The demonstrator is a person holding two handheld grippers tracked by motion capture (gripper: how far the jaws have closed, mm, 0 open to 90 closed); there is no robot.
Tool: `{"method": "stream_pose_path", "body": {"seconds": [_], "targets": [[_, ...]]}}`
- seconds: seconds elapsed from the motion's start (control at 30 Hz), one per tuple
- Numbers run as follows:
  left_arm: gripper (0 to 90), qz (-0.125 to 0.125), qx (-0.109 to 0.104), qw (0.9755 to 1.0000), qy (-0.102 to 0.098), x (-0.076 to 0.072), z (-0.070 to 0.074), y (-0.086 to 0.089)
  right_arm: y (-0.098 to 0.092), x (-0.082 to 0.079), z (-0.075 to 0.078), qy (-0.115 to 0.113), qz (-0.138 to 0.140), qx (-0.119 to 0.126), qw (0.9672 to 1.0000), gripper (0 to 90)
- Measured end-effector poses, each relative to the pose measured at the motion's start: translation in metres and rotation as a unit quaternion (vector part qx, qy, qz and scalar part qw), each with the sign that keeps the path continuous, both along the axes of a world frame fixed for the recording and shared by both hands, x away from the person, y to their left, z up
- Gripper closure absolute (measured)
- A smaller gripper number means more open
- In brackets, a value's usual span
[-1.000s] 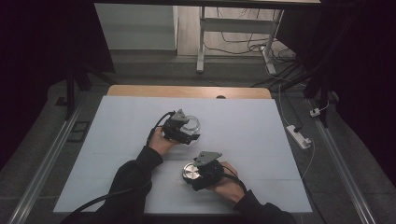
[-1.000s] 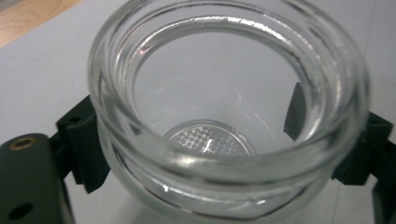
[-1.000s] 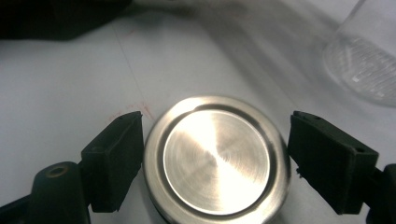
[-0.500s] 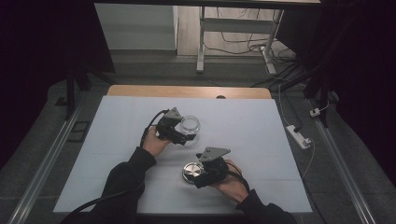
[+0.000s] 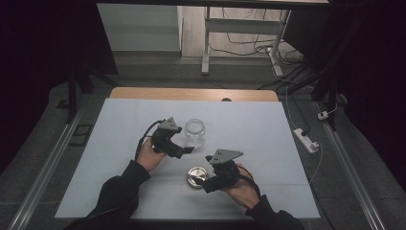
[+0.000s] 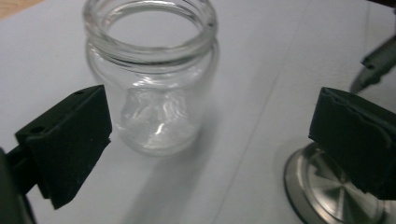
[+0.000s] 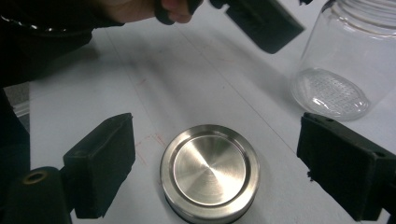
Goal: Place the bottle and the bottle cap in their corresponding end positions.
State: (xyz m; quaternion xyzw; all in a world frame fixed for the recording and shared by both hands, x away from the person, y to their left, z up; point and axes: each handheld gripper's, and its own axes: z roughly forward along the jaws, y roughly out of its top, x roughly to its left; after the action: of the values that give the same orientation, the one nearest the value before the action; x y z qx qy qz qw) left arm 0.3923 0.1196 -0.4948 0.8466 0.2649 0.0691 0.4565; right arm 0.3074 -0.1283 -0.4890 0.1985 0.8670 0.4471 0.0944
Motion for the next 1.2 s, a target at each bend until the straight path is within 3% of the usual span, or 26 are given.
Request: {"method": "stream_pose_path", "body": {"seconds": [0.37, 0.67, 1.2], "targets": [[0.0, -0.027, 0.005, 0.9996, 0.000, -0.023, 0.001, 0.004, -0.014, -0.001, 0.005, 0.012, -0.013, 0.016, 0.9997, 7.6], [0.0, -0.026, -0.009, 0.9996, 0.002, -0.044, 0.004, 0.017, -0.022, 0.001, 0.007, 0.027, -0.022, 0.018, 0.9992, 2.0], [0.0, -0.006, -0.023, 0.9996, 0.012, -0.087, 0.011, 0.045, -0.042, -0.008, 0.015, 0.010, -0.043, 0.027, 0.9987, 0.0]]}}
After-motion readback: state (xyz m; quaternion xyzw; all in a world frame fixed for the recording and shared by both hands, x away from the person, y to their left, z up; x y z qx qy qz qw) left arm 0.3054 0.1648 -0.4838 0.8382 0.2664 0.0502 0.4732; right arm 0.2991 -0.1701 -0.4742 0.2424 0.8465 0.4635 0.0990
